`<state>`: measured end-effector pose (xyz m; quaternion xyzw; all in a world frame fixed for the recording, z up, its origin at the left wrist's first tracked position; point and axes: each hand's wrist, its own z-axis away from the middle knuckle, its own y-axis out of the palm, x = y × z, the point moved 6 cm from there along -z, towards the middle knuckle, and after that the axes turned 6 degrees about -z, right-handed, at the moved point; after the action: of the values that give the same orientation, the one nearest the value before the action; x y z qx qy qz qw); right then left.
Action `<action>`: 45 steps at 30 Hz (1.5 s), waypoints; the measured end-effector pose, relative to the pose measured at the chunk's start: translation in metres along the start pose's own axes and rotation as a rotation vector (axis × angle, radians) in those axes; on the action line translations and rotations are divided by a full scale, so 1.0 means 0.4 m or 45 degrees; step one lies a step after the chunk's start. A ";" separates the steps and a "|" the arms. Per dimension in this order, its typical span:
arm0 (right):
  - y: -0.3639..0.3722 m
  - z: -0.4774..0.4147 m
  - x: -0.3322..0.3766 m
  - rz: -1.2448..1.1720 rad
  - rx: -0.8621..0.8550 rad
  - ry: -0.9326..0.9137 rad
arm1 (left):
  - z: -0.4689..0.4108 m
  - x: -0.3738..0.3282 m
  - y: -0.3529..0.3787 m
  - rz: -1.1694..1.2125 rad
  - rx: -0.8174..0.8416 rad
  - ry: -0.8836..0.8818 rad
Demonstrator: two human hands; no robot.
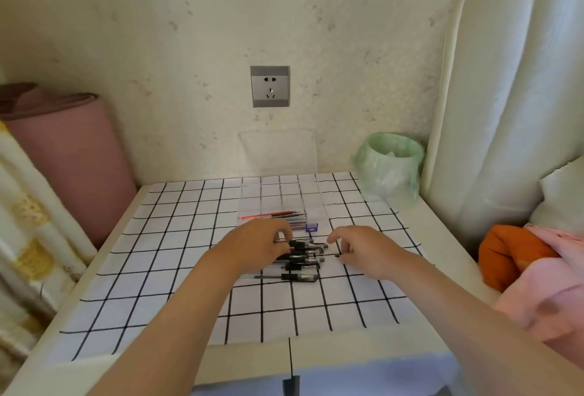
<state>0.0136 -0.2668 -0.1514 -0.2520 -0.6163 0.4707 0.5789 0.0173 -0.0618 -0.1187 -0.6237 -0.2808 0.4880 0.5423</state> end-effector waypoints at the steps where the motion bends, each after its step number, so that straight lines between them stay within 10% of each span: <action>1: -0.002 -0.003 -0.007 -0.042 0.010 0.024 | 0.000 -0.006 -0.003 -0.003 -0.011 0.003; 25: -0.007 -0.060 0.229 0.210 -0.065 -0.424 | 0.080 0.096 -0.050 0.848 0.015 -0.308; 33: -0.005 -0.075 0.265 0.262 -0.157 -0.436 | 0.058 0.102 -0.063 0.447 -0.149 -0.083; 45: -0.021 -0.070 0.250 0.213 -0.140 -0.409 | 0.040 0.099 -0.018 0.665 0.270 -0.171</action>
<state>0.0218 -0.1768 -0.0997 -0.2551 -0.7025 0.5169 0.4174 0.0183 -0.0187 -0.1230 -0.5809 -0.0933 0.6781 0.4406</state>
